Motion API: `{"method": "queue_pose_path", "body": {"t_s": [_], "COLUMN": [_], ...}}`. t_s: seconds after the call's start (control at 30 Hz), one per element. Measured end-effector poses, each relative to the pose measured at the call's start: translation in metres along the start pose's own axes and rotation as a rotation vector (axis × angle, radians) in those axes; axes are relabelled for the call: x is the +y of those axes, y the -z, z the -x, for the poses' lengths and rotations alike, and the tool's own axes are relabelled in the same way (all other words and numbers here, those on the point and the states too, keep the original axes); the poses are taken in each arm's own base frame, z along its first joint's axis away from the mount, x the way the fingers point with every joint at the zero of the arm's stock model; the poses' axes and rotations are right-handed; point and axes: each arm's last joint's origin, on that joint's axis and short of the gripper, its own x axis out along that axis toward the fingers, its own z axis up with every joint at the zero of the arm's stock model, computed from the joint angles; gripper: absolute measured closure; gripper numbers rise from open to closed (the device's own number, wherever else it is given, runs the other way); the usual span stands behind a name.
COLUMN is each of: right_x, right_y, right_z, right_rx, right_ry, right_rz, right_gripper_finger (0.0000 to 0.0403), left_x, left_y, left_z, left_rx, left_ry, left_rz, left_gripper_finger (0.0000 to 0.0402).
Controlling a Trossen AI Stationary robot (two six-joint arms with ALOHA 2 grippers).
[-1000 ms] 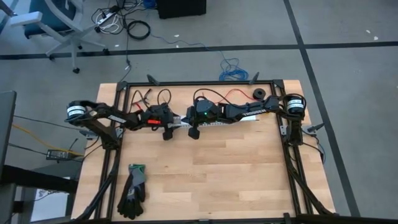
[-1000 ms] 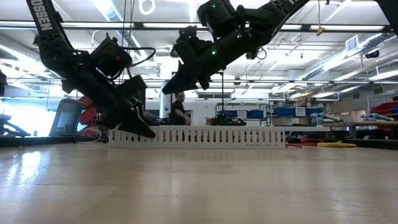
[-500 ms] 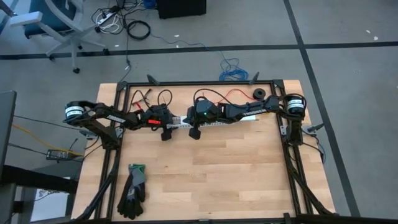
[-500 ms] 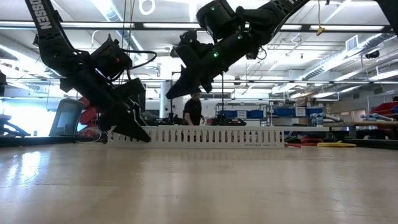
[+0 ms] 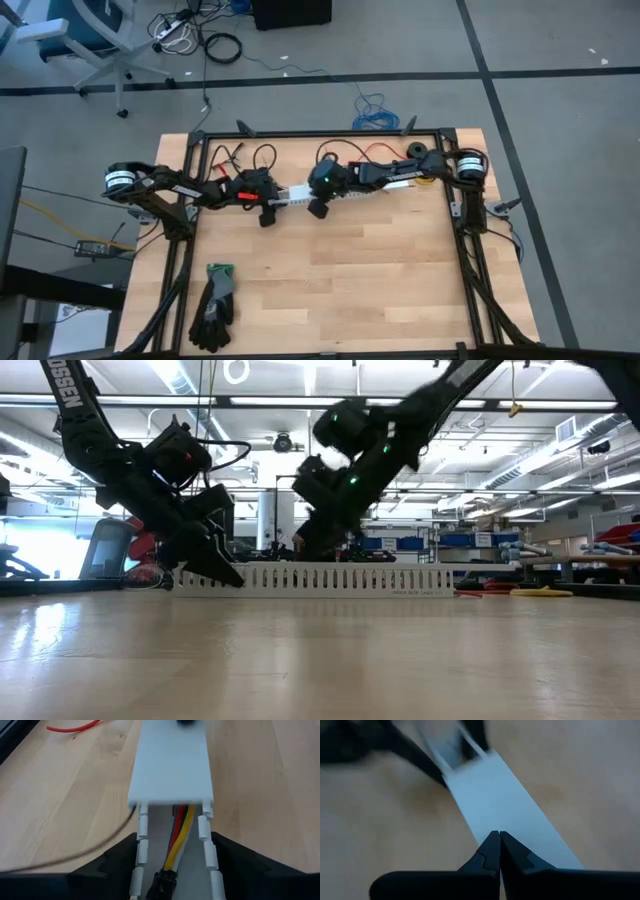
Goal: Ziptie cables
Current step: Close the cable duct with the cable duct lid
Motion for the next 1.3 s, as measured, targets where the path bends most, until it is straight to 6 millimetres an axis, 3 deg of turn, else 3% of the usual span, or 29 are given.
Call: {"method": "queue_pose_path", "body": {"t_s": [0.13,0.23,0.4,0.5,0.8,1.13,1.3], "right_x": [-0.006,-0.001,0.02,0.027,0.031,0.033,0.032], "right_y": [-0.004,-0.011,-0.032,-0.036,-0.028,-0.029,-0.025], "right_z": [-0.034,-0.04,-0.012,0.0,0.0,0.003,0.001], "right_rx": [-0.108,-0.247,-0.4,-0.4,-0.323,-0.326,-0.278], "right_ry": [-0.177,-0.203,-0.152,-0.152,-0.15,-0.157,-0.135], "right_rz": [-0.006,0.069,0.216,0.24,0.246,0.228,0.217], "right_gripper_finger": [0.0403,0.0403,0.0403,0.0403,0.0403,0.0403,0.0403], "left_x": [0.0,0.0,0.0,0.0,0.0,0.001,-0.002], "left_y": [0.0,-0.001,-0.001,-0.001,-0.002,-0.007,0.005], "left_z": [0.0,0.0,0.0,0.0,0.0,0.015,0.031], "left_rx": [-0.003,-0.008,-0.012,-0.012,-0.02,-0.013,-0.023], "left_ry": [0.001,-0.004,-0.003,-0.003,-0.005,-0.003,-0.01], "left_rz": [0.002,0.002,0.007,0.009,0.009,0.015,0.005], "left_gripper_finger": [0.0165,0.0165,0.0165,0.0153,0.0095,0.0092,0.0092]}}
